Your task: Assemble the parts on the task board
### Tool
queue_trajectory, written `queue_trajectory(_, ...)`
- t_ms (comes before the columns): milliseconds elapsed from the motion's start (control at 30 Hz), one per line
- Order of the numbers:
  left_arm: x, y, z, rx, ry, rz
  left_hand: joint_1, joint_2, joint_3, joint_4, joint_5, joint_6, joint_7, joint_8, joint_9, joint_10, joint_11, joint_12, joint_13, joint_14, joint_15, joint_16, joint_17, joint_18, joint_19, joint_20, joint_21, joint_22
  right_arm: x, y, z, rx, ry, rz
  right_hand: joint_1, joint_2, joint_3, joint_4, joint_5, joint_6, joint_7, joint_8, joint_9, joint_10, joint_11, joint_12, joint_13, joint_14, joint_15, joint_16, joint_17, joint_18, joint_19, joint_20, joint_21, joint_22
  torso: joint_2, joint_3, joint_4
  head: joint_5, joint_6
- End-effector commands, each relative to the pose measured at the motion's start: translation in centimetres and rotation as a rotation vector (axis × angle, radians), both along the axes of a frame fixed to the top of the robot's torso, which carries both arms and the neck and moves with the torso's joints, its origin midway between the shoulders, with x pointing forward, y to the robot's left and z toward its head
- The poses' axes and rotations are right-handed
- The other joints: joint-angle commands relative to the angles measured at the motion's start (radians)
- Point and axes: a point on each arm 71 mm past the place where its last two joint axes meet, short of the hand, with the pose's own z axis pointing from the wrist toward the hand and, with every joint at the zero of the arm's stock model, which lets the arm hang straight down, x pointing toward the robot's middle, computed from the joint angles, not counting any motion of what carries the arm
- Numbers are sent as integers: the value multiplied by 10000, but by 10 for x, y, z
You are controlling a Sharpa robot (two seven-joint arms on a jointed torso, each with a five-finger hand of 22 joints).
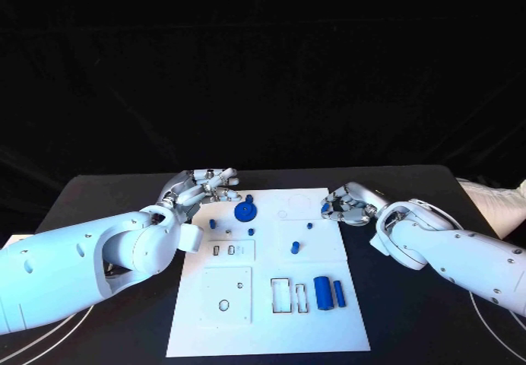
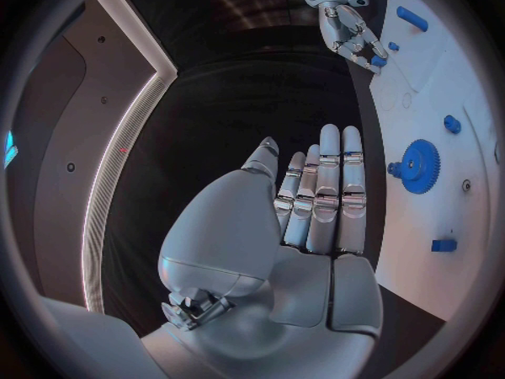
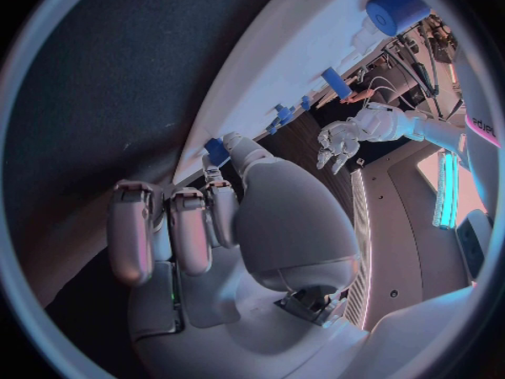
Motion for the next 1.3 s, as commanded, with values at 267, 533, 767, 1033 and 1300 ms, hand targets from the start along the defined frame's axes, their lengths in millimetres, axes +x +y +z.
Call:
queue_trajectory(267, -1, -2, 1, -72, -81, -242, 50, -30, -3, -79, -10, -18, 51, -44, -15, -89, 0, -68, -15, -73, 3, -67, 18, 106, -43, 21, -41, -17, 0, -2, 3, -134, -431, -631, -935, -268, -1057, 417, -985, -106, -65, -24, -20, 30, -3, -97, 1235, 895, 6, 74, 1990, -100, 85, 11, 13, 109, 1, 7, 0, -23, 7)
queue_trajectory(533, -1, -2, 1, -70, -76, -241, 50, -30, -3, -79, -10, -18, 51, -44, -15, -89, 0, -68, -15, -73, 3, -67, 18, 106, -43, 21, -41, -17, 0, -2, 4, -147, -574, -769, -983, -156, -1443, 543, -1293, -46, -85, 25, 7, 39, -14, -76, 1257, 900, 1, 80, 2009, -103, 97, 8, 17, 123, 4, 4, 0, -49, -36)
queue_trajectory(767, -1, -3, 1, -76, -71, -260, 50, -30, -3, -79, -10, -18, 51, -44, -15, -89, 0, -68, -15, -73, 3, -67, 18, 106, -43, 21, -41, -17, -1, 0, 6, -324, -987, -756, -790, 85, -1630, 520, -1300, 340, -209, 246, 113, 150, -117, 112, 1390, 919, -75, 120, 2089, -122, 146, -49, 69, 229, 5, 2, 12, -60, -45)
queue_trajectory(1033, -1, -3, 1, -80, -66, -276, 50, -30, -3, -79, -10, -18, 51, -44, -15, -89, 0, -68, -15, -73, 3, -67, 18, 106, -43, 21, -41, -17, -3, 2, 7, -494, -1197, -774, -663, 252, -1811, 486, -1183, 734, -361, 522, 244, 231, -253, 229, 1477, 930, -192, 142, 2135, -128, 167, -156, 82, 259, 8, 4, 13, -66, -65)
queue_trajectory(1300, -1, -3, 1, -81, -34, -306, 47, -32, 3, -87, -10, -27, 52, -42, -14, -99, 2, -65, -15, -75, 6, -76, 32, 106, -46, 24, -43, -19, -3, 6, 8, -636, -1290, -679, -515, 382, -1887, 419, -738, 846, -419, 647, 320, 256, -313, 250, 1501, 932, -251, 144, 2143, -134, 181, -221, 89, 281, 7, 0, 11, -80, -77)
